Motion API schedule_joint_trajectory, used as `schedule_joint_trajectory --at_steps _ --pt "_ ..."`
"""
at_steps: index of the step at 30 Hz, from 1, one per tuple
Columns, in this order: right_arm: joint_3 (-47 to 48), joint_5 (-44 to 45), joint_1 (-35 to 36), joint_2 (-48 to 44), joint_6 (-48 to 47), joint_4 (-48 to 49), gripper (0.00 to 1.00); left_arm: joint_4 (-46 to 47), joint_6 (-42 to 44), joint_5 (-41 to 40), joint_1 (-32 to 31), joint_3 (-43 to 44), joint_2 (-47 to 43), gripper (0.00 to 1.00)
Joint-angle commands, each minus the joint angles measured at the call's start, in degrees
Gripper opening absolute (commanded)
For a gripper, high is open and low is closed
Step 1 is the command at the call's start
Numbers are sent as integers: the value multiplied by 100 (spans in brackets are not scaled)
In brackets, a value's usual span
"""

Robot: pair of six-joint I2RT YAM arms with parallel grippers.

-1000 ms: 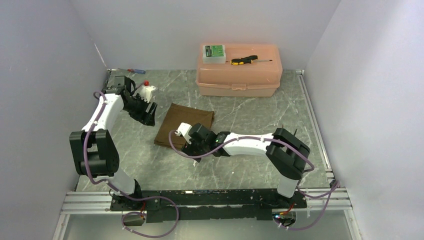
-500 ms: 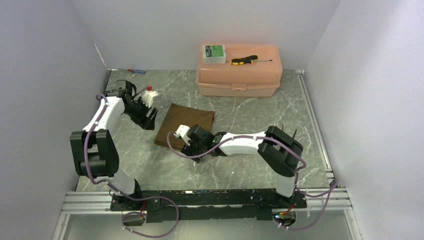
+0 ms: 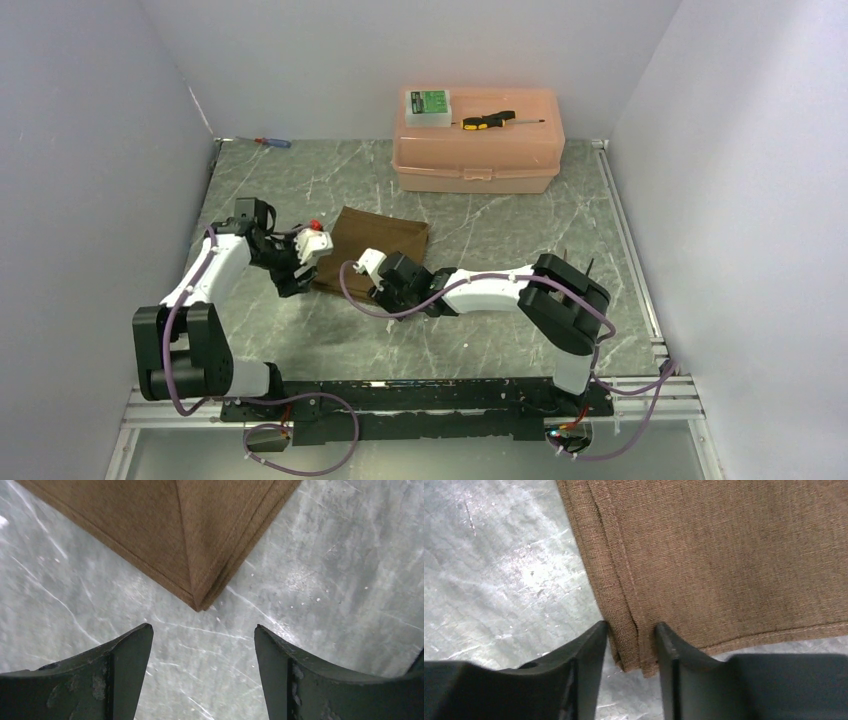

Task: Fold the napkin into a case and place the utensils inside
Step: Pick up the upper triangle-folded napkin from the center of the board.

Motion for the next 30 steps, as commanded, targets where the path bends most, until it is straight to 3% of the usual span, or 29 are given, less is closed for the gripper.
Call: schedule_joint_trajectory --at_steps 1,6,11,17,20,22,26,30 --pt "-117 226 -40 161 187 175 41 279 743 540 -114 83 -238 80" --pt "-354 471 -122 73 333 532 28 669 772 483 -445 -446 -374 79" --pt "-537 556 -177 101 275 629 24 1407 990 244 -782 -1357 -806 80" --pt "-602 449 -223 26 460 674 13 3216 1276 63 -872 -2466 -1448 84" --pt "-556 370 -275 21 447 589 0 3548 1642 233 -915 -2927 -1776 85" --pt "-539 282 -329 -14 451 548 0 3973 1652 140 -998 -3163 -1828 86" --pt "-497 223 -390 -111 401 422 0 4938 827 -344 -1253 -3233 -1697 82" --pt "-485 136 -387 -195 345 364 0 5195 884 -324 -1315 -3472 -1937 84"
